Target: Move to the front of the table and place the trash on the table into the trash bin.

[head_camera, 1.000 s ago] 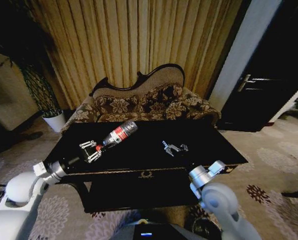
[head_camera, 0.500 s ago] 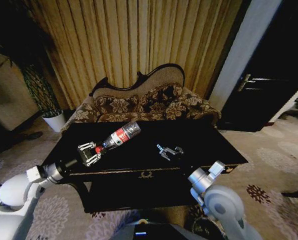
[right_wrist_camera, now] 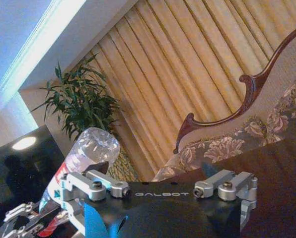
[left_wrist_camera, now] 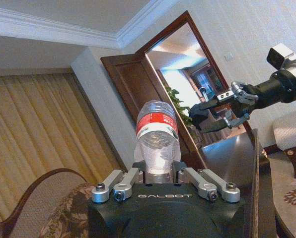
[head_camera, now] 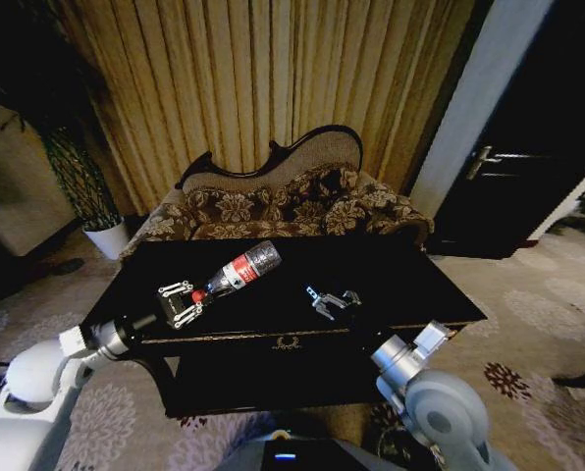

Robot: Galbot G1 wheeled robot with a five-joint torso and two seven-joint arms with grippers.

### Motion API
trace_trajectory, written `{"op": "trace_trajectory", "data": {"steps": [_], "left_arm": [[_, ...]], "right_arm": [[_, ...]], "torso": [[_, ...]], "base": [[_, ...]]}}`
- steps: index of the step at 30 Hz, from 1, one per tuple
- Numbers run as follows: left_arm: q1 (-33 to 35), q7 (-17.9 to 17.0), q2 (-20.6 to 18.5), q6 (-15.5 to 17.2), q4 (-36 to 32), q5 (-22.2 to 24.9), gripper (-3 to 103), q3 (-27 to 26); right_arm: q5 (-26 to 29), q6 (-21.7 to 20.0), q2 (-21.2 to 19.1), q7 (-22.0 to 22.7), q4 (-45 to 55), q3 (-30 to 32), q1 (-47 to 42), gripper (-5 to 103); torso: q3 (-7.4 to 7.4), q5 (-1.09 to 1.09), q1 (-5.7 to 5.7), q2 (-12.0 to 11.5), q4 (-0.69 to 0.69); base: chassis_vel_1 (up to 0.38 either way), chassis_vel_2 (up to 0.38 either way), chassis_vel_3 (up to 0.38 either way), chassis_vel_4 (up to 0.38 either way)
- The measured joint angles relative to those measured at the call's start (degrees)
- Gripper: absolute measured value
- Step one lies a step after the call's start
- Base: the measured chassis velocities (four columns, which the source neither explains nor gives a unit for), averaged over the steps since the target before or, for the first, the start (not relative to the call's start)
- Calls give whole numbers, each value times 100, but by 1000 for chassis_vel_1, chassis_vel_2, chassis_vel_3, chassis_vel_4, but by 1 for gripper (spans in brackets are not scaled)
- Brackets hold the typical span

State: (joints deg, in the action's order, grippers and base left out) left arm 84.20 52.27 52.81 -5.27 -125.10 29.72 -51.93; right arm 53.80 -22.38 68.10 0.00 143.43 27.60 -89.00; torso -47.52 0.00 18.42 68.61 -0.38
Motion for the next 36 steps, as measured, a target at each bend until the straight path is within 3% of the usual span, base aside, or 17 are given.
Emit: {"op": "trace_trajectory", "data": {"steps": [13,19,21,26,36], "left_arm": [[-147,-278,13,147,-148,-230,26,533],[-190,-396,-243,204,-225,-286,26,812],[-148,-399,-487,190,-192,-356,26,971],[-163,-468,-597,188,-204,-360,26,1112],[-158,-556,-878,238,-387,-299,26,1081]], "right_arm": [[74,3,-150,0,-9,11,134,100],[56,6,-210,0,-13,-11,86,100],[3,17,-315,0,-15,-85,54,100],[-23,18,-504,0,-18,-154,58,100],[-17,6,-636,-2,-18,-235,153,100]], "torso": [[0,0,0,0,0],[0,0,0,0,0],[0,0,0,0,1],[0,-1,0,0,1],[0,0,0,0,0]], "base": [[0,0,0,0],[0,0,0,0],[0,0,0,0],[0,0,0,0],[0,0,0,0]]}}
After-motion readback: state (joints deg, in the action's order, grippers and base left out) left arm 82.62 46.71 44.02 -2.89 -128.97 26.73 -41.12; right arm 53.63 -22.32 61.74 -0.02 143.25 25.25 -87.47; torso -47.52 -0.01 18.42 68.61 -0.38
